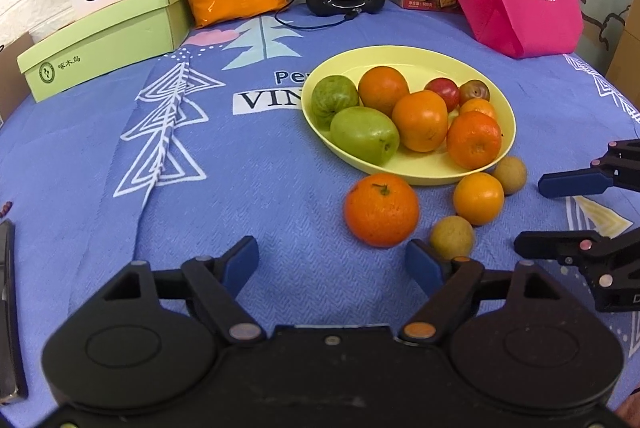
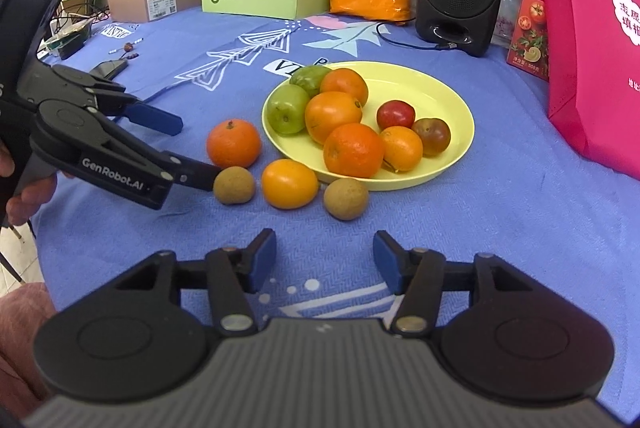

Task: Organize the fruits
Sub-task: 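Move both tools back toward the remaining fruits, then grasp the tangerine with the left tool while the right tool grasps a small brown fruit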

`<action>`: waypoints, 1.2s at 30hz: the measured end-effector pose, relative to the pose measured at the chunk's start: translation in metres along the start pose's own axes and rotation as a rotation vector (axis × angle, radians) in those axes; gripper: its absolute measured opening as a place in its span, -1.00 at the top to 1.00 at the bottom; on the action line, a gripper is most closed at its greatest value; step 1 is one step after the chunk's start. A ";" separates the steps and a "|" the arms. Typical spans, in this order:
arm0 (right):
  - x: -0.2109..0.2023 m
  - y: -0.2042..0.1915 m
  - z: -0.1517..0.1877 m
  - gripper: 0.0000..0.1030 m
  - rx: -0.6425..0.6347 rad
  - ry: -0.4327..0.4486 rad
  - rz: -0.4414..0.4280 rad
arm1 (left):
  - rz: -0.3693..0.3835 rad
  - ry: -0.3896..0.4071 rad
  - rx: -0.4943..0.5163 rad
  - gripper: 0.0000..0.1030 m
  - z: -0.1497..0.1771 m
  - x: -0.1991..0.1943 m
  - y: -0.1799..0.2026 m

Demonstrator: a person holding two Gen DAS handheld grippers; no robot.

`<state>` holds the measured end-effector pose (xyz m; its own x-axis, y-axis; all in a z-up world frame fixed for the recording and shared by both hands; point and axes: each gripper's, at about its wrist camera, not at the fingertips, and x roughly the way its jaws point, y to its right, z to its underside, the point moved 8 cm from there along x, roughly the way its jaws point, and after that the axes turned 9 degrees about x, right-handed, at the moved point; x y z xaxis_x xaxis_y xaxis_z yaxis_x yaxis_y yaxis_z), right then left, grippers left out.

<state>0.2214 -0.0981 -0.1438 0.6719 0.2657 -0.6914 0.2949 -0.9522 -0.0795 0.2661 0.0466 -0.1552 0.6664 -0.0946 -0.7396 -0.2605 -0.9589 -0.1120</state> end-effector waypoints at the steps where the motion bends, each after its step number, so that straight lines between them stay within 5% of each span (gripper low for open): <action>1: 0.001 0.001 0.000 -0.06 0.004 0.001 -0.001 | 0.000 0.000 -0.001 -0.61 0.000 0.000 0.000; 21: 0.017 0.007 -0.012 -0.07 0.014 0.006 -0.004 | 0.019 0.026 -0.013 -0.68 -0.024 0.028 0.002; 23: 0.018 0.007 -0.013 -0.08 0.007 0.004 -0.009 | 0.028 0.035 -0.009 -0.57 -0.025 0.028 0.002; 25: 0.019 0.007 -0.014 -0.08 -0.004 0.001 -0.016 | 0.052 0.047 0.011 -0.19 -0.026 0.026 0.006; 27: 0.019 0.008 -0.015 -0.08 -0.011 -0.003 -0.027 | 0.069 0.047 0.031 -0.02 -0.026 0.024 0.011; 33: 0.017 0.010 -0.014 -0.05 -0.019 -0.009 -0.022 | 0.087 0.045 0.030 0.13 -0.024 0.019 0.012; 36: 0.014 0.010 -0.014 0.15 -0.030 -0.012 -0.020 | 0.102 0.045 0.017 0.21 -0.024 0.017 0.008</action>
<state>0.2432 -0.1019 -0.1446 0.6576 0.2832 -0.6981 0.3289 -0.9416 -0.0722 0.2920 0.0309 -0.1532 0.6661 -0.2038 -0.7175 -0.3399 -0.9392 -0.0488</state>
